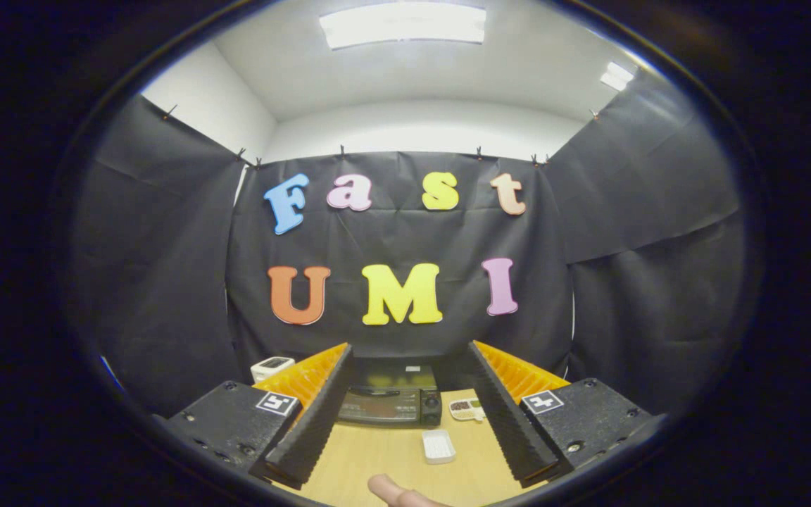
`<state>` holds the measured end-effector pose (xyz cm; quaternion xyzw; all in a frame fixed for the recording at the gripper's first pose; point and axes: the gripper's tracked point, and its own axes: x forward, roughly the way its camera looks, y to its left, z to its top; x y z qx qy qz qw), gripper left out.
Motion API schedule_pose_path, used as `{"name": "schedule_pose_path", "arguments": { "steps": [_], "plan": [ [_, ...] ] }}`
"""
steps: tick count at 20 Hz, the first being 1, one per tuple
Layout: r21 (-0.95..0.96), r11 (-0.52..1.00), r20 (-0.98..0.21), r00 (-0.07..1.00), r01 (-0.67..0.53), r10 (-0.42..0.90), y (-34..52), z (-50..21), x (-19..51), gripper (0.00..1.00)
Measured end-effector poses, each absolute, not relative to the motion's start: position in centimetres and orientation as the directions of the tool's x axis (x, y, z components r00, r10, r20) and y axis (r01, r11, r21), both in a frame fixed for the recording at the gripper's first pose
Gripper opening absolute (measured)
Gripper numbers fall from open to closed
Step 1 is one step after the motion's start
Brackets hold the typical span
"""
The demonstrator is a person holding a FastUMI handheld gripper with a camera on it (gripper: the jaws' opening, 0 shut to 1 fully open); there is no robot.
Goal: Open the toaster oven, put the food inside, and close the toaster oven door.
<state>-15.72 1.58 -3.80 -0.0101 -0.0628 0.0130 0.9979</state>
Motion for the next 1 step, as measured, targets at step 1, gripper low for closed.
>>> {"name": "schedule_pose_path", "arguments": {
  "steps": [1],
  "plan": [
    [-0.028, 0.999, 0.123, 0.992, -0.028, 0.032, 1.73, -3.85, -15.95, 1.0]
  ]
}}
